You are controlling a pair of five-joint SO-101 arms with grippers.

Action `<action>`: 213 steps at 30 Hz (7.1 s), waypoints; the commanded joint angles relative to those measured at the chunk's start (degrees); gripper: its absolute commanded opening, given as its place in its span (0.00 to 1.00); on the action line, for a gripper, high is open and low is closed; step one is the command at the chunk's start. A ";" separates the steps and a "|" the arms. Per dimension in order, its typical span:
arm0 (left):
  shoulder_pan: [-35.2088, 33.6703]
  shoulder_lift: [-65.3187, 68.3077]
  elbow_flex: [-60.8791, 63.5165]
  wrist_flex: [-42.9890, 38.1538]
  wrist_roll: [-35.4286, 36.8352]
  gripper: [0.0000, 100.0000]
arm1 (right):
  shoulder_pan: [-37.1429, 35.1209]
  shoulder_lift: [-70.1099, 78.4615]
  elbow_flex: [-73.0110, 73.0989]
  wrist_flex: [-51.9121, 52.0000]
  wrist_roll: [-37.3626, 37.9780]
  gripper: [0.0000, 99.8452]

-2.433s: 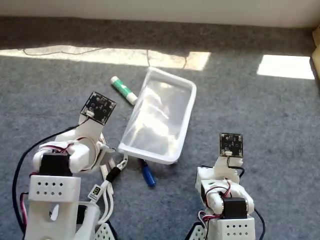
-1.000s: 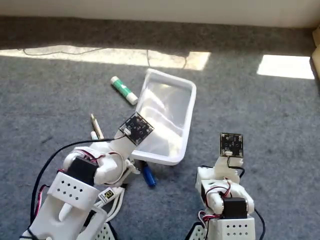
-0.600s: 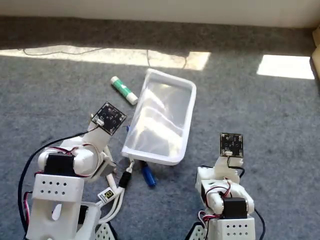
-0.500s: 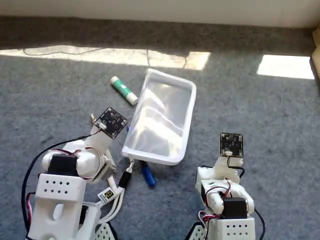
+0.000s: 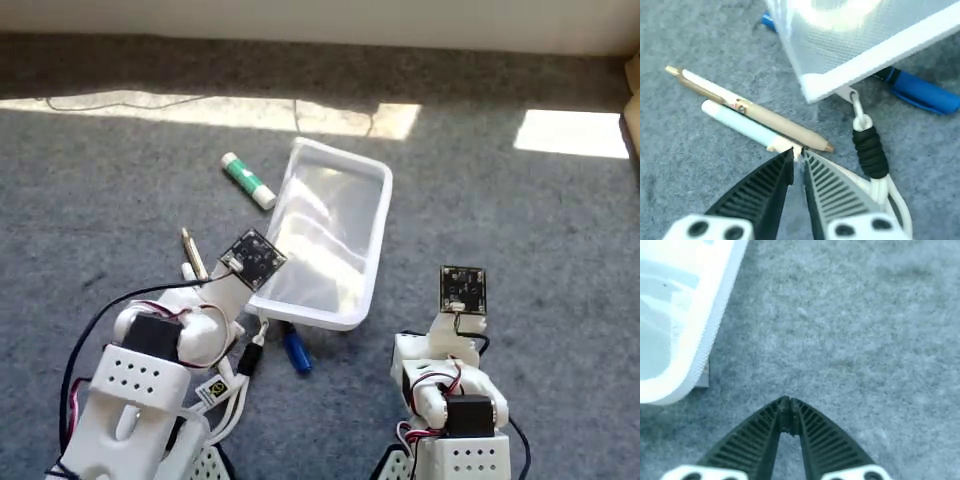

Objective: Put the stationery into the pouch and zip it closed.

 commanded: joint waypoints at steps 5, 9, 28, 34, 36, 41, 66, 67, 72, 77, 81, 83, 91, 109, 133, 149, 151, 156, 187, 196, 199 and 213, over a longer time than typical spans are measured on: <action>4.44 18.95 -5.32 -0.97 2.64 0.03 | 0.57 0.22 7.08 0.13 -0.53 0.01; 6.11 28.97 -8.66 -1.23 2.81 0.03 | 0.57 0.22 7.08 0.13 -0.53 0.01; 24.92 32.13 -20.09 -5.10 19.96 0.04 | 0.57 0.22 7.08 0.13 -0.53 0.01; 24.40 32.13 -28.00 1.05 22.33 0.12 | 0.57 0.22 7.08 0.13 -0.53 0.01; 24.04 32.04 -30.73 4.57 26.46 0.21 | 0.57 0.22 7.08 0.13 -0.53 0.01; 20.88 27.74 -34.24 8.18 27.96 0.26 | 0.57 0.22 7.08 0.13 -0.53 0.01; -15.78 -4.88 -13.93 3.43 14.59 0.26 | 0.57 0.22 7.08 0.13 -0.26 0.01; -16.04 -5.23 -13.41 2.81 14.59 0.26 | 0.57 0.22 7.08 0.13 -0.26 0.01; -16.31 -7.96 -10.77 2.46 14.68 0.26 | 0.57 0.22 7.08 0.13 -0.18 0.01; -16.31 -11.82 -7.96 2.46 14.77 0.26 | 0.57 0.22 7.08 0.13 -0.18 0.01; -16.31 -15.52 -5.85 2.46 14.77 0.26 | 0.57 0.22 7.08 0.13 -0.18 0.01; -16.31 -17.19 -4.53 2.46 15.74 0.26 | 0.57 0.22 7.08 0.13 -0.18 0.01; -16.22 -24.22 1.19 2.46 16.97 0.26 | 0.57 0.22 7.08 0.13 -0.18 0.01; -9.71 -31.43 14.90 -1.23 13.19 0.27 | 0.57 0.22 7.08 0.13 -0.18 0.01; -14.90 -31.78 15.69 -3.25 13.45 0.26 | 1.01 0.22 6.29 0.13 -0.18 0.01; -15.08 -31.78 15.69 -3.16 13.45 0.26 | 4.35 0.92 -19.30 0.66 -0.62 0.00; -15.08 -31.78 15.69 -3.16 13.45 0.26 | 4.35 1.01 -21.23 0.66 -0.62 0.00; -15.08 -31.78 15.69 -3.16 13.45 0.26 | 4.09 1.19 -25.80 2.86 -0.62 0.00; -21.41 -31.87 15.43 -5.54 15.56 0.26 | -30.64 29.14 -47.96 6.46 -18.02 0.01; -21.49 -31.87 15.43 -5.63 15.56 0.26 | -33.45 30.81 -48.13 5.41 -18.20 0.01; -21.49 -31.87 15.43 -5.63 15.56 0.26 | -33.45 36.70 -48.40 5.41 -20.57 0.01; -23.08 -31.87 15.16 -5.71 17.41 0.26 | -34.33 50.95 -51.91 -3.30 -22.51 0.01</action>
